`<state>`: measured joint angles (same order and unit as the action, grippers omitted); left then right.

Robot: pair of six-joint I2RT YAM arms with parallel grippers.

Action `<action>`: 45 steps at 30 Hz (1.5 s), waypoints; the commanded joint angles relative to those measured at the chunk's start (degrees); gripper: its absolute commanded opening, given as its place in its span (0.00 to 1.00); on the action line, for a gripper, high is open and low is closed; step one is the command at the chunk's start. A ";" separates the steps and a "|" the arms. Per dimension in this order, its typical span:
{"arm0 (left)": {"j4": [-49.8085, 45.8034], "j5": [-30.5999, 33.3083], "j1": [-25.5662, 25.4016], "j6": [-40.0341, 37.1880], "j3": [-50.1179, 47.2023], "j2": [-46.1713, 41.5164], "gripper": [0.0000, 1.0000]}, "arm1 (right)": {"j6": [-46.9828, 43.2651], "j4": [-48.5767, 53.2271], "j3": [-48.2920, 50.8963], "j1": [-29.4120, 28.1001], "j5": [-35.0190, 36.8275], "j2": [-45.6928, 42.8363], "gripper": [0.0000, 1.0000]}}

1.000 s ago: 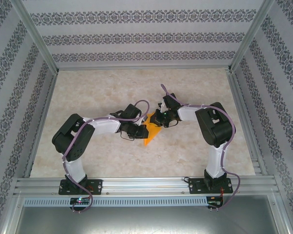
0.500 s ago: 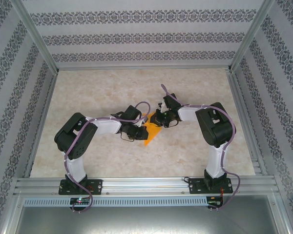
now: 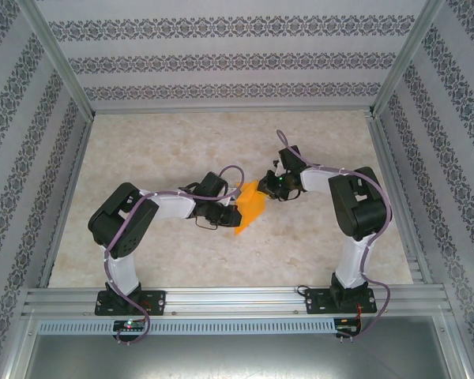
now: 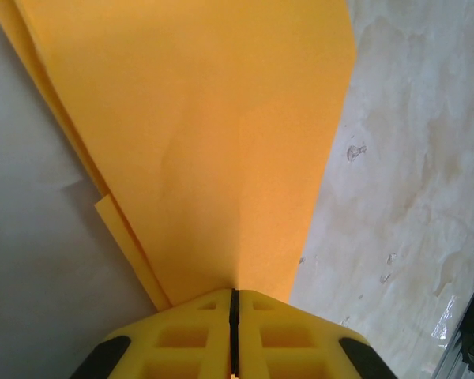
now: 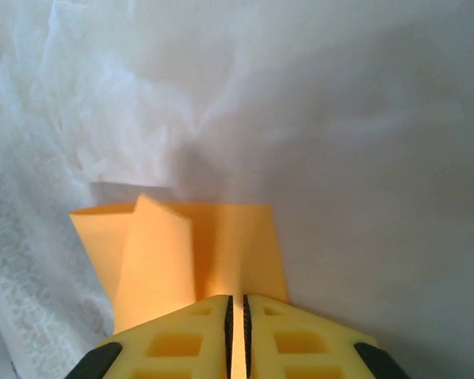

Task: Fold a paper plane with a square sheet of paper (pick it up from the middle)
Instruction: Fourth fold the wing at the center of the table, then turn over the paper at the center of the table.

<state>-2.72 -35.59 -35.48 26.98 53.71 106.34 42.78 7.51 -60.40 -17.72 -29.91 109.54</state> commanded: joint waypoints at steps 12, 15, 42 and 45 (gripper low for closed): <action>-11.83 2.81 -0.02 -0.82 7.75 -5.76 0.35 | -4.71 1.78 4.80 1.08 0.59 -11.36 0.25; -17.34 7.50 -0.02 -3.10 11.03 -6.13 0.37 | -5.25 2.20 5.99 1.59 0.70 -13.38 0.27; -18.99 9.43 0.06 -3.31 20.03 4.92 0.38 | -4.04 -0.23 14.52 3.74 -2.84 -21.10 0.39; -18.77 9.24 0.08 -3.47 20.03 5.39 0.35 | -3.72 -0.64 14.92 3.78 -2.87 -20.74 0.39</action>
<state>-22.48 -25.08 -35.51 23.83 72.55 110.56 38.81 7.92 -46.30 -14.35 -31.59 89.19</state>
